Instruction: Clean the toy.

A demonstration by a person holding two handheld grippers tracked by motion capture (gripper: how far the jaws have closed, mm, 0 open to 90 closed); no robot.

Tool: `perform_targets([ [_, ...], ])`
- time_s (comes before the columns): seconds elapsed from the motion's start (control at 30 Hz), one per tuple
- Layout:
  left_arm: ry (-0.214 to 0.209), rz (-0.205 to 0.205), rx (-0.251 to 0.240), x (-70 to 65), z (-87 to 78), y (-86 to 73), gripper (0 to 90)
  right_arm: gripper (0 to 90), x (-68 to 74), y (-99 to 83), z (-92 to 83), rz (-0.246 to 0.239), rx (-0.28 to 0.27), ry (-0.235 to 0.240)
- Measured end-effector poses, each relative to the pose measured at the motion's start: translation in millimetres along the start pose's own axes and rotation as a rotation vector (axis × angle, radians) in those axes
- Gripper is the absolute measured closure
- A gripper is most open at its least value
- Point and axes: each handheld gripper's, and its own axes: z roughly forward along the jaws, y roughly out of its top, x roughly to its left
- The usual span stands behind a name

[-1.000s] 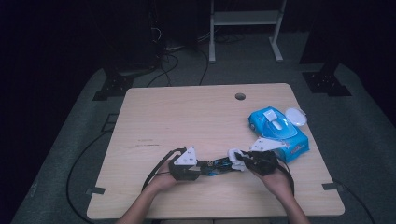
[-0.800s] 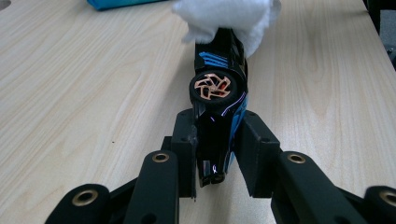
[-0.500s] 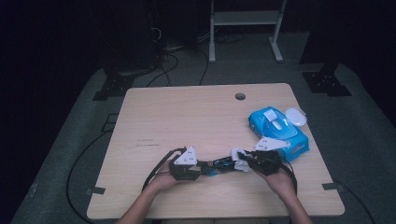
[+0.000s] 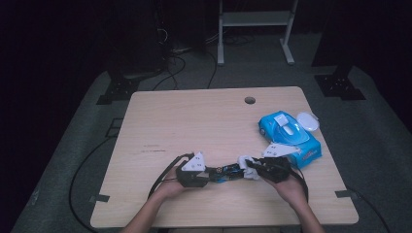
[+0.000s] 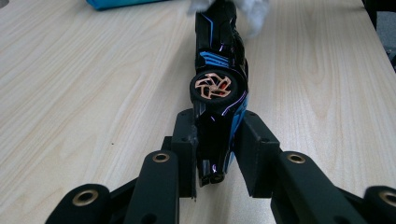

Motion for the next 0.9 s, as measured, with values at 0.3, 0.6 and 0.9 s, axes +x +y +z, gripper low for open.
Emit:
perform_targets([
  [0.3, 0.001, 0.001, 0.003, 1.0, -0.2, 0.1, 69.9, 84.4, -8.8, -4.0, -5.2, 0.012, 0.013, -0.053],
  [0.6, 0.006, -0.002, 0.007, 1.9, -1.4, -0.3, 69.8, 84.4, -2.9, -4.4, -2.6, -0.001, 0.003, 0.013],
  [0.9, 0.005, -0.002, 0.007, 2.9, -0.8, 0.0, 69.9, 84.4, -10.0, -4.6, -13.8, 0.023, -0.021, -0.006],
])
